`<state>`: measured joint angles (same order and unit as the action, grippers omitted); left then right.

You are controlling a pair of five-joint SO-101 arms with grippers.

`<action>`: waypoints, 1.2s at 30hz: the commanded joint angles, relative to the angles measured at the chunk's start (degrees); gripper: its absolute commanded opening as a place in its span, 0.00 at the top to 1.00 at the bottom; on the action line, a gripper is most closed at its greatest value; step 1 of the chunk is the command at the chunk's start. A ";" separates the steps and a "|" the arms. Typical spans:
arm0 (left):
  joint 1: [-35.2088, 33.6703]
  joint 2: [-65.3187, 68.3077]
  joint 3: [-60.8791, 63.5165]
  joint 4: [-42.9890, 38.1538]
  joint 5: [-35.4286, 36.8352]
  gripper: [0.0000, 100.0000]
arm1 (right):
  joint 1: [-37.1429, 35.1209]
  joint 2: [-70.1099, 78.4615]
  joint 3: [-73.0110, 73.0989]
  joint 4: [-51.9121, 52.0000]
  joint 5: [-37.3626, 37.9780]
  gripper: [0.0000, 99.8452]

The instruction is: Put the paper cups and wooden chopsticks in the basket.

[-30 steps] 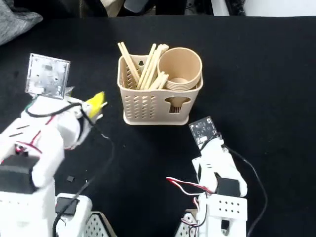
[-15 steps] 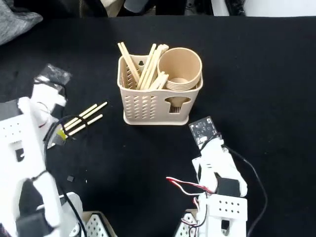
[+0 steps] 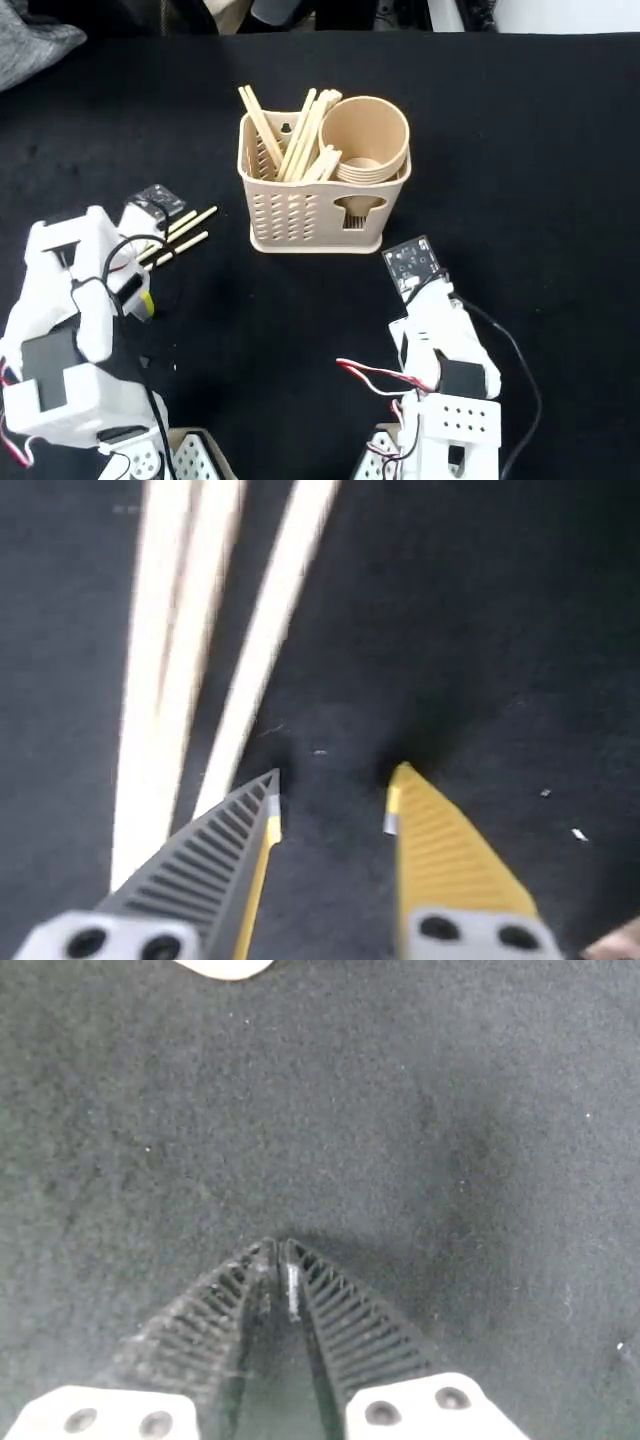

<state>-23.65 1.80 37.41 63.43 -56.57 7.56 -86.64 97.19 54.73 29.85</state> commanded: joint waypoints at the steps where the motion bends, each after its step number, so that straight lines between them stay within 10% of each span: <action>1: 2.33 1.85 -1.89 -0.35 -0.70 0.91 | -0.62 -0.48 -0.04 0.09 -0.18 0.99; 26: 2.42 -49.14 -0.04 5.80 26.20 0.97 | -0.62 -0.48 -0.04 0.09 -0.18 0.99; 36: 10.15 -29.54 -6.29 7.38 11.08 0.79 | -0.62 -0.48 -0.04 0.09 -0.18 0.99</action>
<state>-16.18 -39.25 37.23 70.73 -41.89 7.56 -86.64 97.19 54.73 29.85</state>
